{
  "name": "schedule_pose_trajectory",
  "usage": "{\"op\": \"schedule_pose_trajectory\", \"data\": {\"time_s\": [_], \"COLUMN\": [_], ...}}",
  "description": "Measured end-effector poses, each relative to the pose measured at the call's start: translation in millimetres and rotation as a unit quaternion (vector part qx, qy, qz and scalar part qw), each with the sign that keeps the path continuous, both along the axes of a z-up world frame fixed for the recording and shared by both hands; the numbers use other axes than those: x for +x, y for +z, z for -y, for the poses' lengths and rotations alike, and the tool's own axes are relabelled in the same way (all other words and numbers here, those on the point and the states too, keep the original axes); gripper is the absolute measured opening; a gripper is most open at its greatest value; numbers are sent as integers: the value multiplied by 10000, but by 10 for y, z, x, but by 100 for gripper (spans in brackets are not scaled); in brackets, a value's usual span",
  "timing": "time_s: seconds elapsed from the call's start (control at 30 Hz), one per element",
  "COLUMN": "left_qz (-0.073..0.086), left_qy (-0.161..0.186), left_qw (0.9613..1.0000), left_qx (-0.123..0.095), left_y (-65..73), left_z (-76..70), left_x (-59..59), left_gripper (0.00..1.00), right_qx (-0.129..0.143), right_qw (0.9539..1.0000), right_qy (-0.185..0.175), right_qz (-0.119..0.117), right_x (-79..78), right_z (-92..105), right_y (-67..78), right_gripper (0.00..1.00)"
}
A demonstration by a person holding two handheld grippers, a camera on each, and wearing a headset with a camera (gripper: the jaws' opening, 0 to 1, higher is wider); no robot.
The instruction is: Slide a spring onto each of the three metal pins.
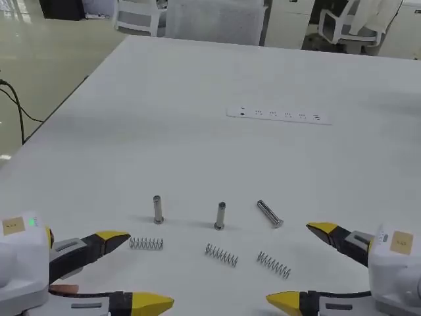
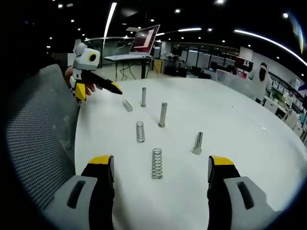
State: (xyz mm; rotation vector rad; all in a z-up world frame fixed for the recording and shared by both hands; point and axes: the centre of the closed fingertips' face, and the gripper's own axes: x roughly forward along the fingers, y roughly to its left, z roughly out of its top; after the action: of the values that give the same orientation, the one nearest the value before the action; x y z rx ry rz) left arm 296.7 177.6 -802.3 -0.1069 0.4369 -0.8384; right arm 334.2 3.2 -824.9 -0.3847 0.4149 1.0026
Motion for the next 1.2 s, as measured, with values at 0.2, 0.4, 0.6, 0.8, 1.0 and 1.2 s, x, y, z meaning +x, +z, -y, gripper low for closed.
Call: {"op": "schedule_pose_trajectory", "data": {"time_s": [0.2, 0.4, 0.6, 0.8, 1.0, 1.2], "left_qz": [-15, -22, -30, -35, -44, -44], "left_qy": [-8, -13, -10, -11, -17, -20], "left_qw": [10000, 10000, 10000, 10000, 10000, 10000], "left_qx": [14, 13, 14, 11, 12, -1], "left_y": [-6, -6, -10, -12, -15, -13], "left_z": [5, 9, 6, 6, 9, 10], "left_x": [-3, -5, -4, -4, -8, -9], "left_gripper": [78, 78, 78, 78, 78, 78], "right_qx": [-4, 15, 164, 170, 215, 47], "right_qw": [10000, 10000, 9998, 9997, 9995, 9997], "right_qy": [7, 13, -106, -153, -239, -231], "right_qz": [-17, -30, -67, -54, 5, 51], "right_x": [-2, -1, 50, 80, 186, 298], "right_z": [0, -8, 8, 18, 30, 22], "right_y": [-8, -9, 30, 39, 126, 156], "right_gripper": [79, 79, 79, 78, 75, 71]}}
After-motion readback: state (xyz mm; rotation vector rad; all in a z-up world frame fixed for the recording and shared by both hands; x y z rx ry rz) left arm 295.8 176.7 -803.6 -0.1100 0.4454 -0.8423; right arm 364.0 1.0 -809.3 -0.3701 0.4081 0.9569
